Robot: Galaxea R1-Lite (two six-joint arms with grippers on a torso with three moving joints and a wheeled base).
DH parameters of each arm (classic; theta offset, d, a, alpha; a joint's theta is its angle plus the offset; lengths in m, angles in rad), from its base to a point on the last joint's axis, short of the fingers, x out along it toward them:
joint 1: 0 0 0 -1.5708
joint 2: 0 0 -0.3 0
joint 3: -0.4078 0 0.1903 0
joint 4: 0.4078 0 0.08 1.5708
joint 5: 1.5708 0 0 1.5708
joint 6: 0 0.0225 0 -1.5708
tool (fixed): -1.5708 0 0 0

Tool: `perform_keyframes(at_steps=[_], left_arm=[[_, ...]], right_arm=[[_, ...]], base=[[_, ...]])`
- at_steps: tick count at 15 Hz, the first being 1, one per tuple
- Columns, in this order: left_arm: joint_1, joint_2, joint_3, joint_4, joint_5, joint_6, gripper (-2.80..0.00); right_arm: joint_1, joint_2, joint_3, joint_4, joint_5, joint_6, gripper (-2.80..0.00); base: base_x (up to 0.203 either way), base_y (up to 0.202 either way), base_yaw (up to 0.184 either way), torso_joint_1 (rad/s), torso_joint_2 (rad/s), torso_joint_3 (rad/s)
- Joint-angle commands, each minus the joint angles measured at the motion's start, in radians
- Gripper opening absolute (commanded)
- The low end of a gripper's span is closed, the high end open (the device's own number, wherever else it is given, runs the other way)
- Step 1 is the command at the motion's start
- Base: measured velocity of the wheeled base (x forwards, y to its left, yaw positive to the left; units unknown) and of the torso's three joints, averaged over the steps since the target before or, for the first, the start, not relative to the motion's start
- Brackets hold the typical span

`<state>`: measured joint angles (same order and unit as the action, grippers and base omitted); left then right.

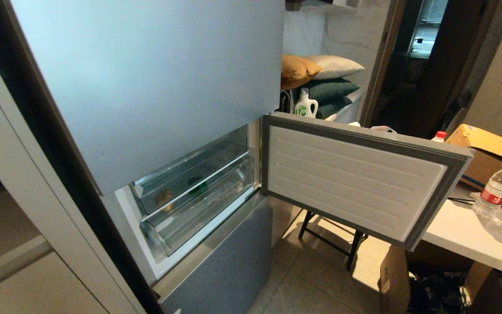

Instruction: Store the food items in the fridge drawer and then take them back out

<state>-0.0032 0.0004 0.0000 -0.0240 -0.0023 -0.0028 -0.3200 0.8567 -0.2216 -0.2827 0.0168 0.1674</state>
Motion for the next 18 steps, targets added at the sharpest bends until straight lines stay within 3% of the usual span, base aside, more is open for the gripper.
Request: perform_keyframes(at_steps=[1,4,7,12,18], left_arm=[[0.0,0.0,0.011,-0.001,0.001,0.0,-2.8],[0.0,0.0,0.011,-0.001,0.001,0.0,-2.8],[0.0,0.0,0.011,-0.001,0.001,0.0,-2.8],[0.0,0.0,0.011,-0.001,0.001,0.0,-2.8],[0.0,0.0,0.011,-0.001,0.0,0.0,-2.8]], right_arm=[[-0.135,0.114,-0.039,-0.067,0.001,-0.003,-2.8],[-0.36,0.315,-0.13,-0.16,0.032,-0.025,-2.8],[-0.484,0.53,-0.158,-0.33,0.106,-0.055,-2.8],[-0.526,0.813,-0.331,-0.493,0.167,-0.067,-2.8],[-0.515,1.09,-0.619,-0.514,0.231,-0.063,-2.8]], base=[[0.0,0.0,0.0,0.0,0.0,0.0],[0.0,0.0,0.0,0.0,0.0,0.0],[0.0,0.0,0.0,0.0,0.0,0.0],[0.0,0.0,0.0,0.0,0.0,0.0],[0.0,0.0,0.0,0.0,0.0,0.0]])
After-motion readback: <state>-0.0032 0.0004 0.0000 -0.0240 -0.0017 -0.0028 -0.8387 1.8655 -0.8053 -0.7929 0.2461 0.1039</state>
